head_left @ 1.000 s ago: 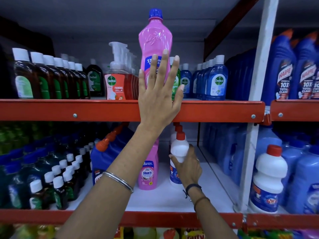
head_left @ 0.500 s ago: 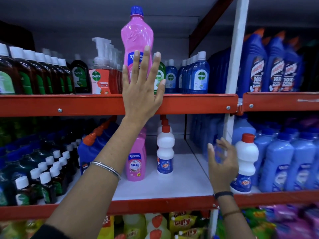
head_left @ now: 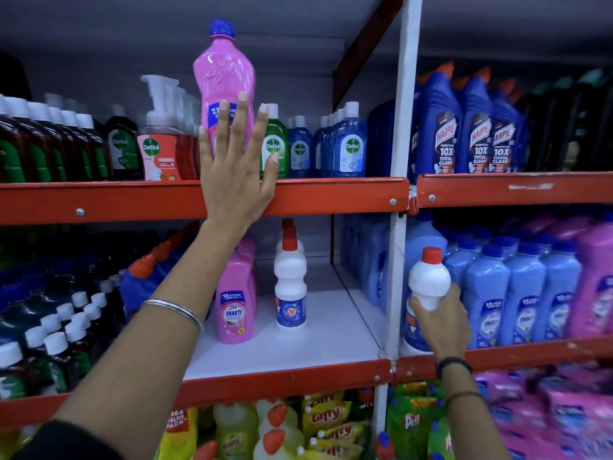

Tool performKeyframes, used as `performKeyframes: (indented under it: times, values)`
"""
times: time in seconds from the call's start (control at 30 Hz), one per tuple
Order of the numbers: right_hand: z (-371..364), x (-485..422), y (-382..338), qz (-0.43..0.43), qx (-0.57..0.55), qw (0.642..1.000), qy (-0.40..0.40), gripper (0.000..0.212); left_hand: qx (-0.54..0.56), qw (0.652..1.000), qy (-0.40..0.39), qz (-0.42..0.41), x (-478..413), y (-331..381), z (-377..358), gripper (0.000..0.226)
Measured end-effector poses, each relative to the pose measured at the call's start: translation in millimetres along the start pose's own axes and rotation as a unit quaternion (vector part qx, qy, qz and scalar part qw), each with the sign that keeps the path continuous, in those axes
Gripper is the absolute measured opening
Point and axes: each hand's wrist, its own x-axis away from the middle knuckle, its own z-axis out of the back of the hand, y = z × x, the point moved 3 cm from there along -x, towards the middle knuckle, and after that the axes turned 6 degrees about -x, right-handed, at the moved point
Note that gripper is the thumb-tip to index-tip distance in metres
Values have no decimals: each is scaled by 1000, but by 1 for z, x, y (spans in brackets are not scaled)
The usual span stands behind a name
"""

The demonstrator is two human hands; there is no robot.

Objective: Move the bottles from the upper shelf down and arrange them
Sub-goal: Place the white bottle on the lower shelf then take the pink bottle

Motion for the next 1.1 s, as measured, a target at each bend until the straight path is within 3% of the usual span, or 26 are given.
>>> performKeyframes:
  times: [0.27,0.5,0.9,1.1]
  values:
    - [15,7,-11,-21,-54,996,69,69,3,1000,-2,1,0,-1,-1,59]
    - [32,32,-59,55,-50,991,108,69,3,1000,2,1,0,-1,-1,60]
    - [-57,100,-112,73,-117,986,-90,68,2,1000,16,-3,0,-1,-1,60]
    - [-106,117,-117,55,-106,984,-134,69,12,1000,29,-3,0,-2,0,59]
